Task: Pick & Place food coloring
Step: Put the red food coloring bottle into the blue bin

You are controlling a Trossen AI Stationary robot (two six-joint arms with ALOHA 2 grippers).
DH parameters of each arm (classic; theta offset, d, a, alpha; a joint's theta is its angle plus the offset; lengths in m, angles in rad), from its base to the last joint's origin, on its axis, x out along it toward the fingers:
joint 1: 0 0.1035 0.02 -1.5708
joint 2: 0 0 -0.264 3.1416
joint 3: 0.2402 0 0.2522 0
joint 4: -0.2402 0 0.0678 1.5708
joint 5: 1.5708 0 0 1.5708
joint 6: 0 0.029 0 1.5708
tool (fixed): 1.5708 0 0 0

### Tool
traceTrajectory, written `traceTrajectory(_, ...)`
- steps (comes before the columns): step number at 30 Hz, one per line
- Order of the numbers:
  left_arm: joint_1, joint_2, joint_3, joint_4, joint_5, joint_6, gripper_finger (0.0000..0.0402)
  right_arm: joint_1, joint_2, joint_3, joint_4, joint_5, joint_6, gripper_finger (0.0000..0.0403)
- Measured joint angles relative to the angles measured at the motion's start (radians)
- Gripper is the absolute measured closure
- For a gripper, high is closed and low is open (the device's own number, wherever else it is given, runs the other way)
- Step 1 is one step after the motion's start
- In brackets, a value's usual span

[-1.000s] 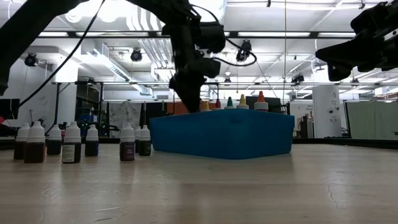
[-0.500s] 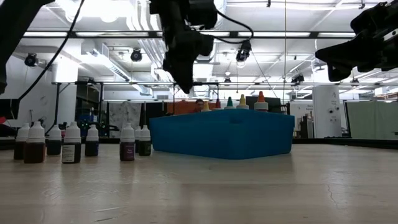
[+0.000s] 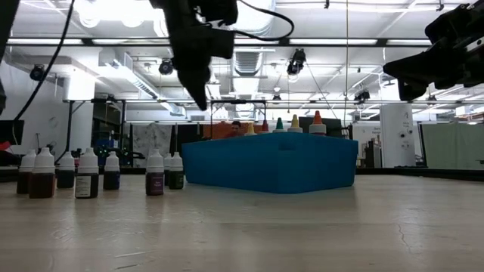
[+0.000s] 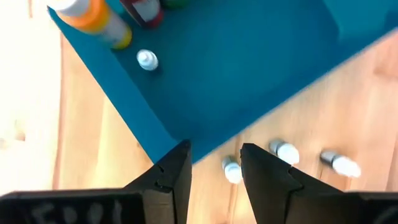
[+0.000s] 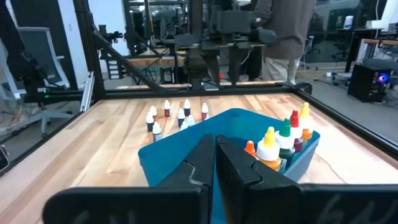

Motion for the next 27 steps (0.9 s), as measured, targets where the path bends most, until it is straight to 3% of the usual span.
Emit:
traceTrajectory(10, -0.029, -0.218, -0.29, 0.063, 0.002, 0.053, 0.0291, 0.0, 0.0, 0.0, 0.0, 0.0, 0.0, 0.0394)
traceTrajectory(18, -0.035, -0.36, -0.432, 0.066, 0.003, 0.047, 0.0291, 0.0, 0.0, 0.0, 0.002, 0.002, 0.0, 0.0394)
traceTrajectory(27, -0.049, -0.437, -0.545, 0.086, 0.004, 0.067, 0.0291, 0.0, 0.0, 0.0, 0.001, 0.001, 0.0, 0.0394)
